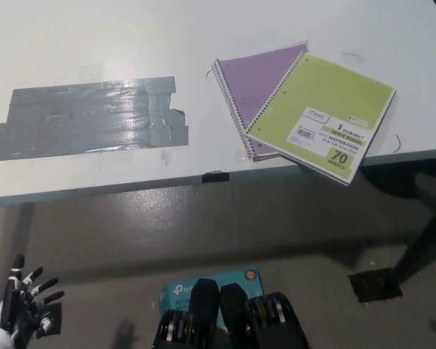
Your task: The robot uses its right hand to align two notebooks stacked together until they are fully overlapped
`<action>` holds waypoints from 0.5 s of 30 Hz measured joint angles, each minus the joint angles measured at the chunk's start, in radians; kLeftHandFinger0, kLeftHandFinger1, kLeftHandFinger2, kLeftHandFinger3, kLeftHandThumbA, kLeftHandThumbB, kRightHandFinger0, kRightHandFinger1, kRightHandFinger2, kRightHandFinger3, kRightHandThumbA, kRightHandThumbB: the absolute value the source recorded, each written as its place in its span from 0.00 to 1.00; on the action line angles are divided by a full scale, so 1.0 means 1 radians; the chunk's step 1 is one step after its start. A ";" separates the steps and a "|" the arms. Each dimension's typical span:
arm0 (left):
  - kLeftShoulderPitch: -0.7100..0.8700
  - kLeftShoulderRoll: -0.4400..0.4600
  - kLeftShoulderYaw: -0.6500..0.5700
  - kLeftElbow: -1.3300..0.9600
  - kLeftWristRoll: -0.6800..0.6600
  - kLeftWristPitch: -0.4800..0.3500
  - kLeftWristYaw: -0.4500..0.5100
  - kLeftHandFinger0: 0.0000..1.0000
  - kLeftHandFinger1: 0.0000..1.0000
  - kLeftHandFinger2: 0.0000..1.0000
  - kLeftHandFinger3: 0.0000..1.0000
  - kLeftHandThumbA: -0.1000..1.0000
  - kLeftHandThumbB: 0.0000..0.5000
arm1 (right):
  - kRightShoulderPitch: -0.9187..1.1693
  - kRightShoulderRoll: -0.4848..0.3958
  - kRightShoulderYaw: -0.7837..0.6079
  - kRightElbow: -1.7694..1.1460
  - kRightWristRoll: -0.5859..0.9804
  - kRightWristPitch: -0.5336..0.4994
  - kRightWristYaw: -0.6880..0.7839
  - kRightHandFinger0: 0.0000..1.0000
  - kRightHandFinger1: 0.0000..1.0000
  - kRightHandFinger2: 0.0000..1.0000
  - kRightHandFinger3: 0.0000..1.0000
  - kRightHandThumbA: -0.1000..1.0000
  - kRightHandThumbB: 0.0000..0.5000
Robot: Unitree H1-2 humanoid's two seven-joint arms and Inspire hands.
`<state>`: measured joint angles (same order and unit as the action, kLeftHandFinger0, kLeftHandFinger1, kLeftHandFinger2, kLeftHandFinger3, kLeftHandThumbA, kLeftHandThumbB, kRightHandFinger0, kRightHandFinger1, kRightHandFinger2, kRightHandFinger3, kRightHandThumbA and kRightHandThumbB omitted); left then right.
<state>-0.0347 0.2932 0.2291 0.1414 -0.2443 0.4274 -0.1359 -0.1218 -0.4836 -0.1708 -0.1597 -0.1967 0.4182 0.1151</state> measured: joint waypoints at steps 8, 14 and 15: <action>0.003 0.000 -0.002 0.001 0.000 0.001 0.000 0.81 0.82 0.91 1.00 1.00 0.44 | -0.246 0.050 -0.029 -0.006 -0.163 0.016 0.045 1.00 1.00 1.00 1.00 1.00 1.00; 0.005 0.000 -0.005 0.000 0.000 0.001 0.000 0.78 0.82 0.90 1.00 1.00 0.45 | -0.432 0.104 -0.007 0.009 -0.287 0.020 0.087 1.00 1.00 1.00 1.00 1.00 1.00; 0.005 0.000 -0.005 0.001 0.000 0.001 0.000 0.80 0.82 0.90 1.00 1.00 0.44 | -0.460 0.114 -0.001 0.018 -0.308 0.022 0.095 1.00 1.00 1.00 1.00 1.00 1.00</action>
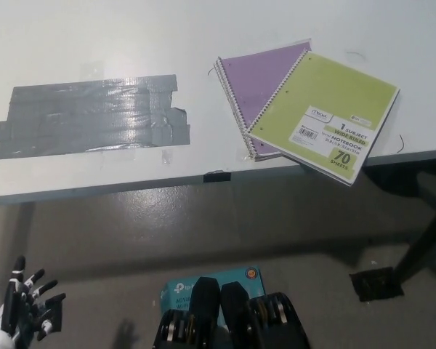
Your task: The robot uses its right hand to align two notebooks stacked together until they are fully overlapped
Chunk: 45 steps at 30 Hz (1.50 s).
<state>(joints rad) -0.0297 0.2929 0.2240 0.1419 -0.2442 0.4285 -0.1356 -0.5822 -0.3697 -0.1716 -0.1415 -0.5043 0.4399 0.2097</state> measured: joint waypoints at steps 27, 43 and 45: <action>0.003 0.001 -0.048 -0.014 0.000 0.009 -0.001 0.84 0.85 0.92 1.00 1.00 0.52 | -0.394 0.236 0.056 0.532 -0.494 0.019 0.218 1.00 1.00 1.00 1.00 1.00 0.57; 0.002 0.002 -0.067 -0.004 0.003 0.008 -0.026 0.82 0.84 0.95 1.00 1.00 0.57 | -0.347 0.315 0.009 0.660 -0.601 0.019 0.218 1.00 1.00 1.00 1.00 1.00 0.62; 0.002 0.002 -0.071 -0.004 0.003 0.008 -0.028 0.83 0.84 0.96 1.00 1.00 0.58 | -0.347 0.321 0.013 0.665 -0.605 0.019 0.217 1.00 1.00 1.00 1.00 1.00 0.62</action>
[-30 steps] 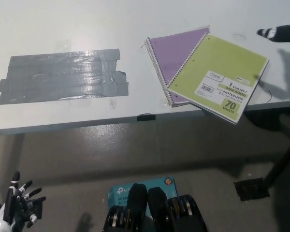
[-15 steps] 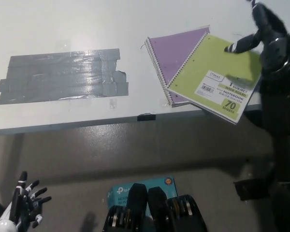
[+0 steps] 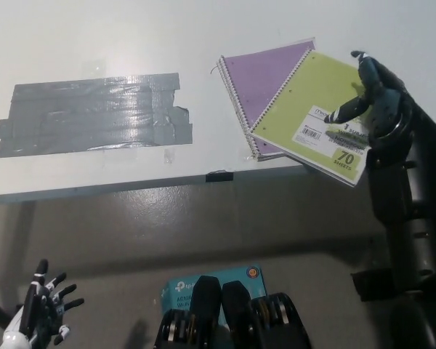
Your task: The robot uses its right hand to align two notebooks stacked together until they are fully overlapped
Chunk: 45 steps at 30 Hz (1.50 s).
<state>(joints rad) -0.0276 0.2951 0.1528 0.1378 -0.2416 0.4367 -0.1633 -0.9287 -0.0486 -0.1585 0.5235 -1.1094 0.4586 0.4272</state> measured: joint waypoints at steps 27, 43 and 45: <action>-0.001 -0.001 -0.024 0.001 0.004 -0.002 -0.001 0.86 0.86 0.93 1.00 1.00 0.83 | 0.098 0.023 0.156 0.052 -0.014 0.000 -0.084 1.00 1.00 1.00 1.00 1.00 0.58; -0.002 -0.001 -0.046 -0.001 0.013 -0.009 -0.014 0.88 0.85 0.94 1.00 1.00 1.00 | 0.121 0.041 0.252 0.071 -0.012 0.001 -0.112 1.00 1.00 1.00 1.00 1.00 0.56; -0.004 -0.001 -0.046 -0.001 0.013 -0.011 -0.019 0.88 0.85 0.94 1.00 1.00 1.00 | 0.123 0.038 0.257 0.070 -0.011 0.001 -0.111 1.00 1.00 1.00 1.00 1.00 0.59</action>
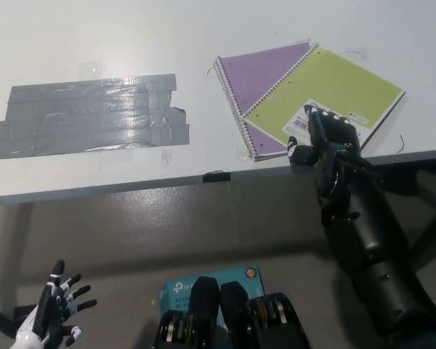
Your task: The robot uses its right hand to align two notebooks stacked together until they are fully overlapped
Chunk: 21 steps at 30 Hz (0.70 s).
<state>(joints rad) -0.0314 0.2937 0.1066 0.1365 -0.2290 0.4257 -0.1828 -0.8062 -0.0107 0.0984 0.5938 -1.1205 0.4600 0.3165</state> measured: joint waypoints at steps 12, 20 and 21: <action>-0.002 0.000 0.001 -0.001 -0.003 -0.005 -0.020 0.87 0.80 0.86 1.00 1.00 1.00 | 0.016 -0.016 -0.014 -0.003 0.014 -0.007 0.000 1.00 1.00 1.00 1.00 1.00 0.68; -0.001 0.000 0.002 0.000 -0.003 -0.005 -0.021 0.89 0.84 0.87 1.00 1.00 1.00 | 0.014 -0.034 0.022 -0.011 -0.014 -0.009 0.061 1.00 1.00 1.00 1.00 1.00 0.99; -0.001 0.000 0.002 0.001 -0.003 -0.005 -0.021 0.88 0.84 0.87 1.00 1.00 1.00 | 0.014 -0.039 0.031 -0.014 -0.015 -0.009 0.068 1.00 1.00 1.00 1.00 1.00 0.99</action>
<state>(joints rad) -0.0324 0.2932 0.1081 0.1371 -0.2323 0.4206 -0.2034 -0.7918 -0.0495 0.1297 0.5798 -1.1351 0.4512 0.3842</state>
